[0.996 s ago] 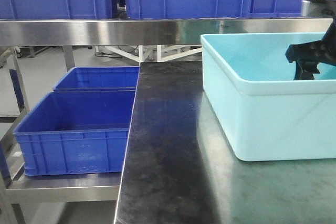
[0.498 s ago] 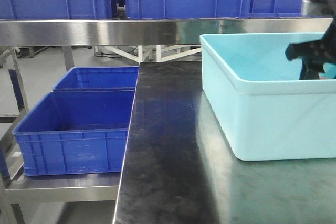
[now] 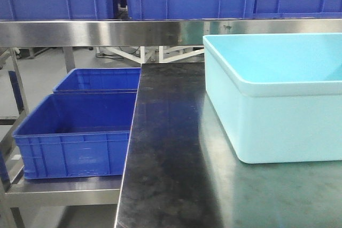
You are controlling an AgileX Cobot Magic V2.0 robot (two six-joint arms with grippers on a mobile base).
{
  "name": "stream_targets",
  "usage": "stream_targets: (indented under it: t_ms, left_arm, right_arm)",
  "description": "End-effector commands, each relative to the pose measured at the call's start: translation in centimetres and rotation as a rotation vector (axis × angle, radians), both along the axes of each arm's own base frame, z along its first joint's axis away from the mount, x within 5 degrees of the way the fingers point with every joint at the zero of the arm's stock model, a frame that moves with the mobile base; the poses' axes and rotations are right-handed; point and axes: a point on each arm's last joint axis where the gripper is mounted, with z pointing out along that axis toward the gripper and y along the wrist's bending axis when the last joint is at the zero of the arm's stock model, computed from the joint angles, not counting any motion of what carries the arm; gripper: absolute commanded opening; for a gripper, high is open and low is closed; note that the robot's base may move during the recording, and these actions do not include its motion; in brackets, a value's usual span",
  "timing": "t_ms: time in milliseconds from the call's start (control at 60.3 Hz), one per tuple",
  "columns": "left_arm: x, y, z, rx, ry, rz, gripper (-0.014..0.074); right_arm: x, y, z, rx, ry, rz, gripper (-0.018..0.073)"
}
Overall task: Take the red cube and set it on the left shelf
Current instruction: 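Close the right gripper on the red cube and lift it out, then hold the red cube raised in the right gripper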
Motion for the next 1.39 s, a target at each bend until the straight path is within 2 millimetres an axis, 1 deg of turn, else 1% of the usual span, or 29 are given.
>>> stream_targets:
  t_ms: [0,83,216,382,465,763,913,1062,1377]
  left_arm:
    - [0.0,0.0,0.1,-0.013,-0.081,-0.005,0.0102]
    - [0.0,0.0,0.1,-0.013,-0.081,-0.005,0.0102]
    - [0.0,0.0,0.1,-0.013,-0.081,-0.005,0.0102]
    - [0.0,0.0,0.1,-0.013,-0.081,-0.005,0.0102]
    - [0.0,0.0,0.1,-0.013,-0.081,-0.005,0.0102]
    - [0.0,0.0,0.1,-0.013,-0.081,-0.005,0.0102]
    - [0.0,0.0,0.1,-0.013,-0.081,-0.005,0.0102]
    - [0.0,0.0,0.1,-0.013,-0.081,-0.005,0.0102]
    - [0.0,0.0,0.1,-0.013,-0.081,-0.005,0.0102]
  right_arm:
    - [-2.6,1.0,3.3,0.023,-0.143,0.055,0.0055]
    - [-4.2,2.6,3.8,0.028,-0.144,0.149,0.0055]
    - [-6.0,4.8,3.7,0.024,-0.093,0.286,0.0055]
    - [-7.1,6.3,3.0,0.008,-0.026,0.385,0.0055]
    - [-7.4,6.7,2.2,0.001,0.002,0.413,0.0055]
    - [-7.1,7.0,-1.7,-0.017,0.073,0.408,0.0055]
    - [-7.0,7.0,-2.9,-0.018,0.078,0.399,0.0055]
    - [-6.9,7.0,-3.5,-0.017,0.075,0.393,0.0055]
    - [-6.9,7.0,-3.5,-0.017,0.075,0.393,0.0055]
